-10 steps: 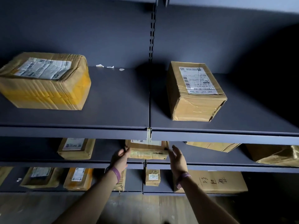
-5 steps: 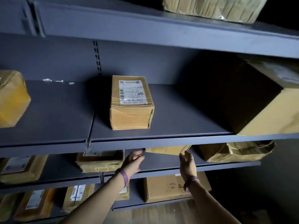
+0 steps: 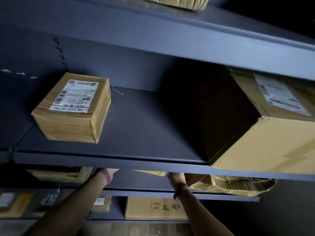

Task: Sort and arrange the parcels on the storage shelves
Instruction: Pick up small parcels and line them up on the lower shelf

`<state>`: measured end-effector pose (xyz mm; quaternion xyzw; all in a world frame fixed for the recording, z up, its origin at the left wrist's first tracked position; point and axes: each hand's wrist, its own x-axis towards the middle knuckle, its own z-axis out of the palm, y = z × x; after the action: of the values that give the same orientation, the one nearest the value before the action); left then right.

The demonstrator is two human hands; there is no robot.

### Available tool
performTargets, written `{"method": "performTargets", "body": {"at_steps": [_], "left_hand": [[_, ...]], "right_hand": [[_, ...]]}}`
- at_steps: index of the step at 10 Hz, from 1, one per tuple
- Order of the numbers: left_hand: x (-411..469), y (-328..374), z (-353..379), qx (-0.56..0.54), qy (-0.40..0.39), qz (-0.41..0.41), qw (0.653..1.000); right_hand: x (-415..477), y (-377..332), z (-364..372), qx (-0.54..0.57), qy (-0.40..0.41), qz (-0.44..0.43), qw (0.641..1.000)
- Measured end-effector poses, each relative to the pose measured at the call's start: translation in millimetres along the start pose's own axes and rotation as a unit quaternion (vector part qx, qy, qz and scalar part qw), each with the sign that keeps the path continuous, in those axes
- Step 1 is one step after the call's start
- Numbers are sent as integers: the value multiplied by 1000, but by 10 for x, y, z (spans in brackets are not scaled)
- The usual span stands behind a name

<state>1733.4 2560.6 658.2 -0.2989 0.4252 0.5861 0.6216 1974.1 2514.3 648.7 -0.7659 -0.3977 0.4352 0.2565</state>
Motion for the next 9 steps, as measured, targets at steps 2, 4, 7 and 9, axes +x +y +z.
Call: {"method": "performTargets", "body": {"at_steps": [2, 4, 7, 9], "left_hand": [[-424, -160, -179, 538, -52, 190, 819], [-685, -89, -594, 574, -90, 194, 790], [-896, 80, -1063, 676, -55, 240, 695], [-876, 48, -1213, 655, -41, 251, 712]], "right_hand": [[-223, 69, 5, 158, 76, -17, 984], [-749, 290, -25, 281, 62, -12, 958], [-1328, 664, -30, 172, 34, -71, 982], [-1320, 715, -39, 121, 38, -61, 990]]}}
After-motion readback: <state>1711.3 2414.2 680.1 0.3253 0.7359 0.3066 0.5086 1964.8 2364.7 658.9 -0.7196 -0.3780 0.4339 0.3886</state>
